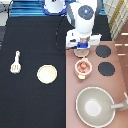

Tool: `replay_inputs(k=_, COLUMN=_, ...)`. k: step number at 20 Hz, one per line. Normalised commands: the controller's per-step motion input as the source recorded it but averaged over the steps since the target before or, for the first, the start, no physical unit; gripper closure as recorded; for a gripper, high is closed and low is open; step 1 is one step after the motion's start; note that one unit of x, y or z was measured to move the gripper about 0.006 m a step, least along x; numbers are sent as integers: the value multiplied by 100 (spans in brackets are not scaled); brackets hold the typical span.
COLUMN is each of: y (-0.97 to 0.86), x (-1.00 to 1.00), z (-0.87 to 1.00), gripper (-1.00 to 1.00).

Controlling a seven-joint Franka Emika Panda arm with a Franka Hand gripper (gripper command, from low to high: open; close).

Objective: Take the lid off the pot, put the pot on the plate, and use the tool to push the pot to the front of the table.

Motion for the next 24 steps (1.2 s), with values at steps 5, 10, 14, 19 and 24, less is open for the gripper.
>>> replay_inputs(k=5, y=7, x=37, z=99, gripper=-100)
replay_inputs(k=10, y=0, x=65, z=95, gripper=-100)
replay_inputs(k=14, y=-1, x=90, z=78, gripper=-100)
replay_inputs(k=19, y=-13, x=89, z=54, gripper=-100)
replay_inputs(k=24, y=-17, x=91, z=31, gripper=-100)
